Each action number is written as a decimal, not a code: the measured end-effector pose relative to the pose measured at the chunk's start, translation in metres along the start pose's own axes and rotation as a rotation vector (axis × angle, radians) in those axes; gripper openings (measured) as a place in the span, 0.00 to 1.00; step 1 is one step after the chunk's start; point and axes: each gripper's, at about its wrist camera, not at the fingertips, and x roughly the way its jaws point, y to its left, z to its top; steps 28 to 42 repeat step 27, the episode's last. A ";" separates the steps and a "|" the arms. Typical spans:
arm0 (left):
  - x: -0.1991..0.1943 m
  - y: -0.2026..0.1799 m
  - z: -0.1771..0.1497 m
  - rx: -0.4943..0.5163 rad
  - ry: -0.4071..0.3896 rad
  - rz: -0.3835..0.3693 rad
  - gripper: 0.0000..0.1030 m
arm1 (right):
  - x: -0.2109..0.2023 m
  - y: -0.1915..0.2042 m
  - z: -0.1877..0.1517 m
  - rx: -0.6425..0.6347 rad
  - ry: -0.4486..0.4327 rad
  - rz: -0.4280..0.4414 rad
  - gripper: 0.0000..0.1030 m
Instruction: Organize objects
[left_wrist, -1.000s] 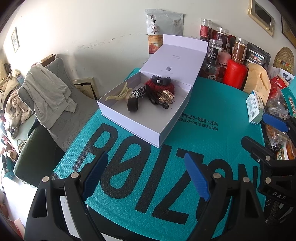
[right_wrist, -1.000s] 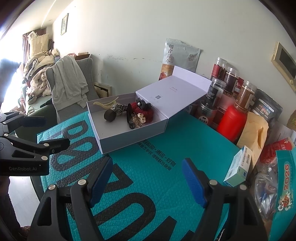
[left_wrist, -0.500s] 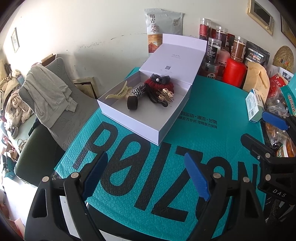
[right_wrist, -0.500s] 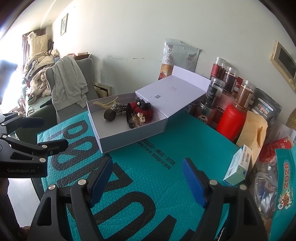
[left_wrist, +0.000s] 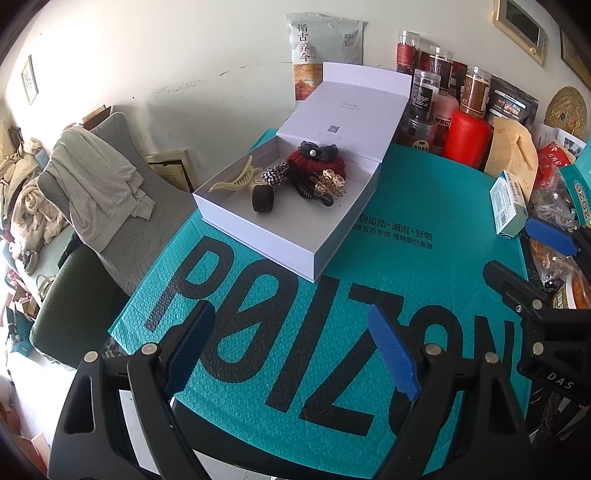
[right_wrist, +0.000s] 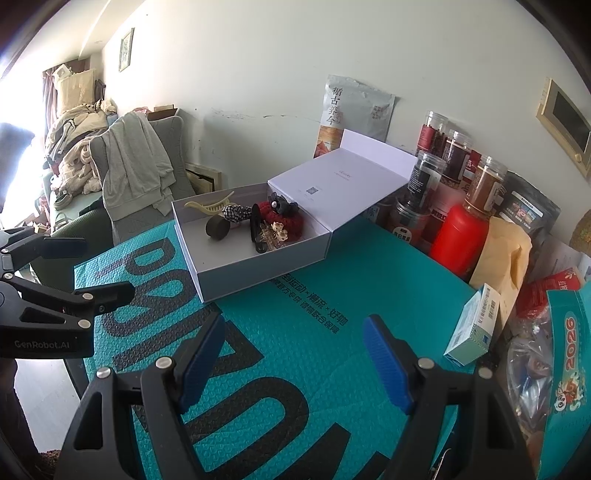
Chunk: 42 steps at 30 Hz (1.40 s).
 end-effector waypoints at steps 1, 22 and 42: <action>0.000 0.000 0.000 0.001 0.000 0.000 0.81 | -0.001 0.000 -0.001 0.001 0.000 -0.001 0.75; -0.010 -0.002 -0.011 0.017 0.000 0.014 0.82 | -0.005 0.001 -0.012 0.014 0.020 -0.007 0.75; -0.008 -0.002 -0.012 0.018 0.003 0.011 0.81 | -0.003 0.000 -0.014 0.022 0.028 -0.011 0.75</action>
